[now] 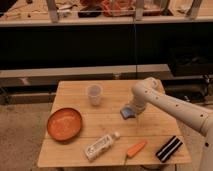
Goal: Place the white sponge in the ceramic bowl
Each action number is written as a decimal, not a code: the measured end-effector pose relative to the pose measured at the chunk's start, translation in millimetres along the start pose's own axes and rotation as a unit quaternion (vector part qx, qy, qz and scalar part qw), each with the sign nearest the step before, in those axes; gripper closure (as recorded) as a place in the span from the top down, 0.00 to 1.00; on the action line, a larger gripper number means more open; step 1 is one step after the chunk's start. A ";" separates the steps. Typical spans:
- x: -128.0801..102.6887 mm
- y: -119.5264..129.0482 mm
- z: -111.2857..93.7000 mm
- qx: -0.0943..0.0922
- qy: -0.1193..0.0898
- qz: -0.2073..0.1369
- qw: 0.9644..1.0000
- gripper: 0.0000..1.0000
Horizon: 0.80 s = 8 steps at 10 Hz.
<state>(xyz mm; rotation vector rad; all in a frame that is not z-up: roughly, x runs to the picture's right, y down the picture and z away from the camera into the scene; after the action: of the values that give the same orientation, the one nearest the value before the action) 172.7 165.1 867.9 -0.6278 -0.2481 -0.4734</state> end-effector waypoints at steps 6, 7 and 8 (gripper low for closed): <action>-5.4 -9.9 9.2 0.000 -0.008 -0.008 1.000 0.73; -5.1 -11.9 9.5 0.001 -0.011 -0.009 1.000 0.59; -5.8 -14.5 10.4 0.002 -0.012 -0.011 1.000 0.50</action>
<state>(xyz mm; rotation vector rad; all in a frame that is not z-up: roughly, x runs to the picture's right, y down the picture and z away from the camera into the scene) 159.7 163.2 881.3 -0.6278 -0.2797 -0.4874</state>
